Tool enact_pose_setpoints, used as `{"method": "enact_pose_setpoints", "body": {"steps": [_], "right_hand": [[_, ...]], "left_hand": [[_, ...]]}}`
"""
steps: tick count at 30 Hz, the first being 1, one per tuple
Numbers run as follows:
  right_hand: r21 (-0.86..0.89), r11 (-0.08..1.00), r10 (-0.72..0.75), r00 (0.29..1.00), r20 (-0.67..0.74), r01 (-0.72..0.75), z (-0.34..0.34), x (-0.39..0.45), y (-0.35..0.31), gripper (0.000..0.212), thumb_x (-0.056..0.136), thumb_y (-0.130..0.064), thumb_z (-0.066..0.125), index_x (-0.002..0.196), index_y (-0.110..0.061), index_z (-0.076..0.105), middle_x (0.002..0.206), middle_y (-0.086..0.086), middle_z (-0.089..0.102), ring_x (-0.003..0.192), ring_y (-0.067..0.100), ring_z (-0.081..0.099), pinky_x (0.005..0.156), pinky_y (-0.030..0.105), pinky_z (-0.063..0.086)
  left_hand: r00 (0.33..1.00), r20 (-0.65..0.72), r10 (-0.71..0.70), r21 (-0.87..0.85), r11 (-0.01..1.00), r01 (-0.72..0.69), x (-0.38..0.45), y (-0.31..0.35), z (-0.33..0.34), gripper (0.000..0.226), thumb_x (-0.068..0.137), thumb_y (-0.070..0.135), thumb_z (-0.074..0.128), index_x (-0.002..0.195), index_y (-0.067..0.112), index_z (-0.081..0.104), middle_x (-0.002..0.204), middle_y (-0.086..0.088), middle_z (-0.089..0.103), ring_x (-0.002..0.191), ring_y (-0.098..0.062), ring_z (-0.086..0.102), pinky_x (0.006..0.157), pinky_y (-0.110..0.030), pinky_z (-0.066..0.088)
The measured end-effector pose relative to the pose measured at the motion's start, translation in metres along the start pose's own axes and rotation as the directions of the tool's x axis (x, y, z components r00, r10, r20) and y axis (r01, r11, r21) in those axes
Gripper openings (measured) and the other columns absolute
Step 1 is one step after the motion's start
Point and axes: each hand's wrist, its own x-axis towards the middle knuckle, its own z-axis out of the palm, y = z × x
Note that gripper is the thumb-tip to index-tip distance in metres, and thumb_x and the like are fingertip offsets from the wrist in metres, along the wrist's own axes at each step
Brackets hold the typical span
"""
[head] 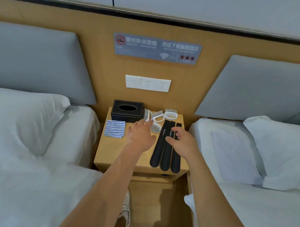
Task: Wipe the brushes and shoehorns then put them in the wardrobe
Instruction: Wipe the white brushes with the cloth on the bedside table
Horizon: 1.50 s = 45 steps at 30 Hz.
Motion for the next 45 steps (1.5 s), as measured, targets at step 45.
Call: {"method": "enact_pose_setpoints", "body": {"steps": [45], "right_hand": [[-0.357, 0.918, 0.203, 0.978, 0.046, -0.174, 0.154, 0.376, 0.106, 0.022, 0.098, -0.026, 0.056, 0.113, -0.019, 0.070, 0.119, 0.007, 0.069, 0.112, 0.027, 0.063, 0.085, 0.031, 0.047]], "left_hand": [[0.912, 0.254, -0.323, 0.266, 0.930, 0.255, 0.235, -0.222, 0.187, 0.052, 0.099, 0.029, 0.050, 0.148, 0.028, 0.032, 0.154, -0.001, 0.029, 0.132, -0.030, 0.036, 0.091, -0.045, 0.049]]}}
